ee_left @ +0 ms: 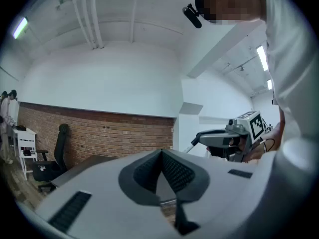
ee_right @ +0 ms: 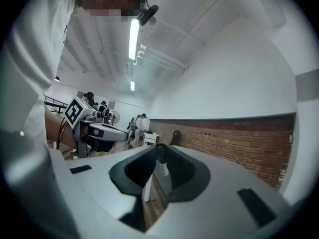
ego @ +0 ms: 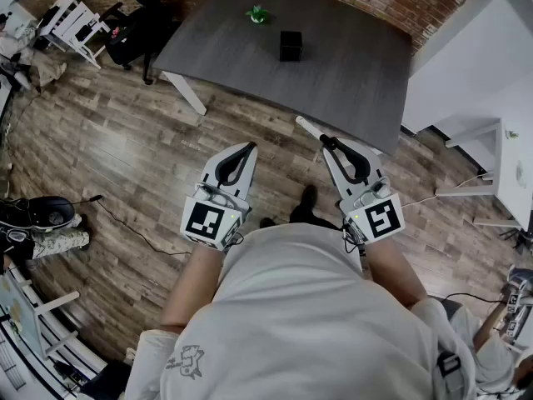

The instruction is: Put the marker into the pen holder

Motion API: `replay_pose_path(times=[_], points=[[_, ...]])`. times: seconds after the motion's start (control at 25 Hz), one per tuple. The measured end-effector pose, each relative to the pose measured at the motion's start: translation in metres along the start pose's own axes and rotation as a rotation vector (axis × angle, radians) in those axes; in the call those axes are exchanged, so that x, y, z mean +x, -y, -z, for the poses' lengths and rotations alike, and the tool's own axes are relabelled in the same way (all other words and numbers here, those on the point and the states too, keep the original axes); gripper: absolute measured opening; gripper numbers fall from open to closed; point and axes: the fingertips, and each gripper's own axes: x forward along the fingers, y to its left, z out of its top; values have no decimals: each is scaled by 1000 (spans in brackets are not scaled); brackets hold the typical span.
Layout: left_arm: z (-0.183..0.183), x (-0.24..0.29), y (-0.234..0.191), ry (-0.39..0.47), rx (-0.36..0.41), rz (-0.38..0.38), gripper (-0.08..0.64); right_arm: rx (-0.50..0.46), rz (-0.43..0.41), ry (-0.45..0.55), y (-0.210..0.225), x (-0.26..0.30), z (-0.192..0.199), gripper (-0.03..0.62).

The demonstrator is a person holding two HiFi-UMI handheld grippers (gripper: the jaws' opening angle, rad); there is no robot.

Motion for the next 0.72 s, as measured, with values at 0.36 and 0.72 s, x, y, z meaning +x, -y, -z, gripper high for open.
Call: replay_pose_path(times=[0.36, 0.72], points=[[2, 42, -8, -17, -8, -15, 11, 15, 15, -4, 45, 12, 12, 74], [4, 105, -10, -30, -2, -39, 11, 22, 10, 8, 108, 23, 30, 74]])
